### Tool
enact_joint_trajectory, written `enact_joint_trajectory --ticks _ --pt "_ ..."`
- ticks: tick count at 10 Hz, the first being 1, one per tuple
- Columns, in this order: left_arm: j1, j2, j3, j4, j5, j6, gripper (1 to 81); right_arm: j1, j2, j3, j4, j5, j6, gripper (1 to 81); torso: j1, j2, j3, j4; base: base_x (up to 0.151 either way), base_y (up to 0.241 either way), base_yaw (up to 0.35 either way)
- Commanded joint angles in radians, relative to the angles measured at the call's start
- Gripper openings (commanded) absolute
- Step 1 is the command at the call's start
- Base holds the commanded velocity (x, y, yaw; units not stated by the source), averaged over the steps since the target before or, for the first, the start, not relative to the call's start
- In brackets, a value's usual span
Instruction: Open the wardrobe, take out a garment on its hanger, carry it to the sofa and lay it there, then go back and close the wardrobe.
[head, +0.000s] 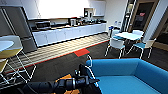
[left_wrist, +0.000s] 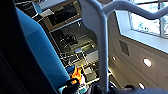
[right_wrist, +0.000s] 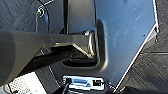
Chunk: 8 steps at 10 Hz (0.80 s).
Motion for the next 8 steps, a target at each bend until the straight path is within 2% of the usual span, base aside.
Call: enact_joint_trajectory --ticks 1,8 --pt "-0.142 -0.013 0.051 0.039 -0.042 0.011 1.0 0.021 -0.003 0.005 -0.009 -0.056 -0.003 81.1 0.000 0.000 0.000 0.000 0.000 0.000 -0.251" --pt "-0.142 -0.019 0.051 0.041 -0.042 0.011 1.0 0.014 0.035 -0.059 -0.009 -0.054 -0.003 81.1 0.000 0.000 0.000 0.000 0.000 0.000 -0.251"
